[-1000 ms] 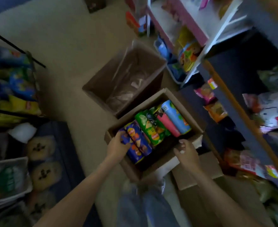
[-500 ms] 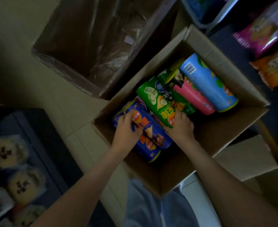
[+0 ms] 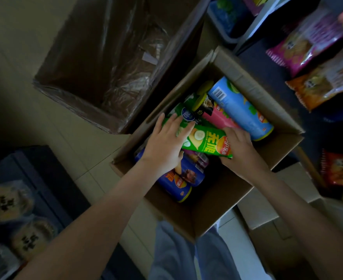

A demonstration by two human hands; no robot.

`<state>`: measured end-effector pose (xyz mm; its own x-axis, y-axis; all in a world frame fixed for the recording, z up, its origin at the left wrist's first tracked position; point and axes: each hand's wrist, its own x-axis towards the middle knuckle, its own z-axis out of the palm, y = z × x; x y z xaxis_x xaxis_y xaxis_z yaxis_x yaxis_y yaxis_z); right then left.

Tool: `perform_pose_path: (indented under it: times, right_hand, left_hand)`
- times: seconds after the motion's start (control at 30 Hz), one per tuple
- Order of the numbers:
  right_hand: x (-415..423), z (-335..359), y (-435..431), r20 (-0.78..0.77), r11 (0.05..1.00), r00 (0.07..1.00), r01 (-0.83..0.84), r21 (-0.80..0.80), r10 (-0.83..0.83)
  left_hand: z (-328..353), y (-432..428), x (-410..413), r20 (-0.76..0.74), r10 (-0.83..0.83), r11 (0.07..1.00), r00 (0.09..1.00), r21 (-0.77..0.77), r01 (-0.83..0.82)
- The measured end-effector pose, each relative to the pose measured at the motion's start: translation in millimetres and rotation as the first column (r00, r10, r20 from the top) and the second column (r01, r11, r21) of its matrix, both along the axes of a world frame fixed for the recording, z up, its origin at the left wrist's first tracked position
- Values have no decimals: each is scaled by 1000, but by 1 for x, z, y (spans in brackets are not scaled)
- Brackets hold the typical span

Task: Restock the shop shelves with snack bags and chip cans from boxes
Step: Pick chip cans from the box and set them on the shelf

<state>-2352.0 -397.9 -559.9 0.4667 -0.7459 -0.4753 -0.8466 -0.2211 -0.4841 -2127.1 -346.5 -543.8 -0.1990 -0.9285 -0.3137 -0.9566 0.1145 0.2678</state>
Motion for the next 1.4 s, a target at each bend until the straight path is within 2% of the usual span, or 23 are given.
perform_pose_path:
  times: [0.1,0.3,0.43,0.57,0.7,0.83,0.93,1.0,1.1,1.3,1.4]
  right_hand:
    - [-1,17,-15,44,997,996,-75,-30,76]
    - [5,33,-31,101,979,974,-201,-25,202]
    - [14,38,-28,105,965,959,-259,-34,262]
    - [21,36,-24,90,952,954,-273,-138,287]
    - [21,30,-22,19,975,990,-138,-176,143]
    - [17,20,-18,-107,974,994,-35,-222,11]
    - [15,7,-15,-178,975,971,125,-181,-158]
    - [15,-3,-14,-216,961,943,219,-168,-252]
    - [14,-16,-15,-279,952,917,235,-198,-285]
    - [18,-40,-35,-394,965,893,134,-226,-217]
    - [19,-52,-38,-463,930,853,65,-363,-240]
  left_hand:
    - [12,-7,2,40,-6,999,999,-39,8]
    - [21,2,2,10,-19,996,1000,-84,20]
    - [21,13,-3,-16,96,992,995,-78,-97]
    - [17,25,-11,-25,229,973,973,33,-228]
    - [12,32,-19,-62,474,871,878,180,-457]
    - [5,31,-23,-123,722,685,681,274,-676]
    - [-3,28,-25,-120,828,552,547,343,-760]
    - [-9,26,-26,-125,864,496,488,384,-779]
    - [-16,24,-26,-128,880,467,457,402,-788]
    - [-26,23,-26,-106,893,438,437,422,-794]
    - [-29,22,-26,-105,895,434,434,433,-790]
